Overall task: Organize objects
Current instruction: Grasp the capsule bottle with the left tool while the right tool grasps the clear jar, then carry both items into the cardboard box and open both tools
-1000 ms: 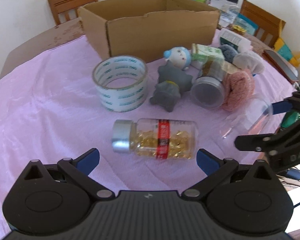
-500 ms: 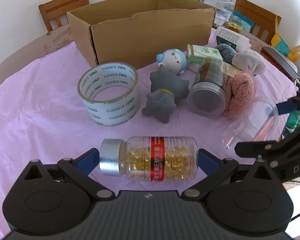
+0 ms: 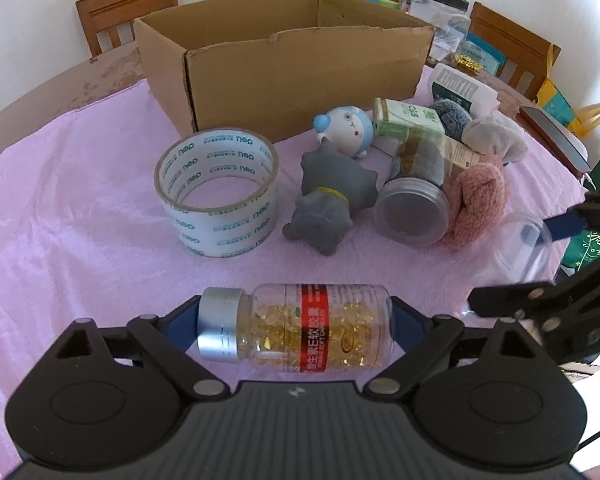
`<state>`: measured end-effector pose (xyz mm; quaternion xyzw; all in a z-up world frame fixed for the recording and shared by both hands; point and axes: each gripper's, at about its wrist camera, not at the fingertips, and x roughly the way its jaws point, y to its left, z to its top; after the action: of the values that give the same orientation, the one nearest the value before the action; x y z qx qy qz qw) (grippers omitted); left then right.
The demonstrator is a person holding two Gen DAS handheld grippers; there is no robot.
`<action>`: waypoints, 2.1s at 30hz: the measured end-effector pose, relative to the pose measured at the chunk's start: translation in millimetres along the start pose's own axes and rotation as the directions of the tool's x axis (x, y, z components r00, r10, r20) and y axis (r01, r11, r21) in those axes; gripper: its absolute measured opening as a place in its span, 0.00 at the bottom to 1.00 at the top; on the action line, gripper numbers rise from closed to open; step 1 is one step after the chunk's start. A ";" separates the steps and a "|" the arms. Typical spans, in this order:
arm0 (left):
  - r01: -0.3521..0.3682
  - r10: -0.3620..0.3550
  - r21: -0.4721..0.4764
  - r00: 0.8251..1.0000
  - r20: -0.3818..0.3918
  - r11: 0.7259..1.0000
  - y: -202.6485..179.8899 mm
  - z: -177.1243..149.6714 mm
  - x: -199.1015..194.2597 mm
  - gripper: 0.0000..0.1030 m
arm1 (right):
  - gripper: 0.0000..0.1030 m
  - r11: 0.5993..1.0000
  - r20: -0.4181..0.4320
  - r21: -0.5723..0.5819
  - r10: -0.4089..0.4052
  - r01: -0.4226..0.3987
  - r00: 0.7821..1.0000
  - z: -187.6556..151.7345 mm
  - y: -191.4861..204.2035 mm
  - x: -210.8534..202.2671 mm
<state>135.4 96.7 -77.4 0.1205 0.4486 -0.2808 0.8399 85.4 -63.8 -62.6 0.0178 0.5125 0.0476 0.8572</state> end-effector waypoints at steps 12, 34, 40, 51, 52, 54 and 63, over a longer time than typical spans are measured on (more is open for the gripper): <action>-0.038 0.037 -0.024 0.999 -0.040 0.999 -7.5 40.5 -37.9 0.91 | 0.90 0.970 -0.065 -0.163 0.171 -0.180 0.983 50.6 -29.2 -34.5; -0.254 0.279 -0.276 0.959 0.056 0.927 16.9 220.3 24.5 0.91 | 0.90 0.890 0.065 -0.401 0.264 -0.217 0.962 259.0 -88.6 9.5; -0.282 0.289 -0.315 0.957 -0.025 0.906 21.3 218.9 61.8 0.91 | 0.98 0.884 0.011 -0.399 0.272 -0.246 0.962 260.5 -95.8 37.0; -0.340 0.367 -0.361 0.930 0.006 0.868 9.3 228.3 45.6 0.97 | 1.00 0.876 0.065 -0.427 0.275 -0.222 0.959 253.6 -114.2 22.4; -0.343 0.371 -0.355 0.929 0.011 0.870 5.5 226.9 42.2 0.98 | 1.00 0.878 0.067 -0.426 0.273 -0.220 0.960 251.4 -115.4 20.4; -0.339 0.367 -0.335 0.930 0.021 0.879 -2.4 222.6 36.3 0.98 | 1.00 0.878 0.072 -0.424 0.276 -0.221 0.958 244.4 -119.0 15.8; -0.329 0.351 -0.300 0.936 0.022 0.895 -36.0 180.0 16.7 0.98 | 1.00 0.908 0.074 -0.383 0.213 -0.169 0.974 192.4 -131.0 6.0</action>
<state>245.3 -20.4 13.1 0.0611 0.4251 -0.0645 0.9008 265.8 -190.0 13.0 -0.0933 0.4397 0.2271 0.8639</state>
